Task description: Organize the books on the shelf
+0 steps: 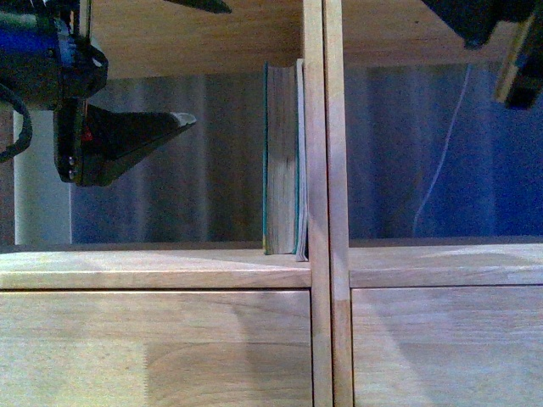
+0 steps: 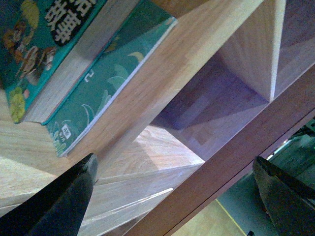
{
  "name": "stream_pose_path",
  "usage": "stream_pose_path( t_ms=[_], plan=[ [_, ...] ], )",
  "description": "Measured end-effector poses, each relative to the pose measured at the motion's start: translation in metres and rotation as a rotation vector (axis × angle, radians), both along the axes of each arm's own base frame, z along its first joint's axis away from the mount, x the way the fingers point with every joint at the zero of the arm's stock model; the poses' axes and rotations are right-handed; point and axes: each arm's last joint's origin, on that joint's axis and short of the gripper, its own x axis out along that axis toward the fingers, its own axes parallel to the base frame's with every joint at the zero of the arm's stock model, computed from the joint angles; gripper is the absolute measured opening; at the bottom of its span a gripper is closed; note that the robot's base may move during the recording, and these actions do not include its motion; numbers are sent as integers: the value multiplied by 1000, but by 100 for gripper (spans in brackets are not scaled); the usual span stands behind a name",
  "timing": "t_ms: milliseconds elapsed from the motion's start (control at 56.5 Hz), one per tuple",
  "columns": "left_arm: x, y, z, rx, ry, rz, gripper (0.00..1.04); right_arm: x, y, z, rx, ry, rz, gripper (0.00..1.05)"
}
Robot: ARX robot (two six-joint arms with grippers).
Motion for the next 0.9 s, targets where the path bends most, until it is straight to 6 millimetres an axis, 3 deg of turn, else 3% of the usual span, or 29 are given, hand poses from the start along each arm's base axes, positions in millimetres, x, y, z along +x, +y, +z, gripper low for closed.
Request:
stream_pose_path(
  t_ms=[142,301,584,903],
  plan=[
    [-11,4,-3,-22,-73,-38,97,1,7,4,-6,-29,-21,7],
    [-21,6,-6,-31,-122,-82,97,21,-9,3,27,5,-78,7],
    [-23,9,-3,-40,-159,-81,97,35,-30,-4,75,59,-156,7],
    [-23,10,-2,-45,-165,-73,97,24,-12,-13,38,77,-33,7]
  ],
)
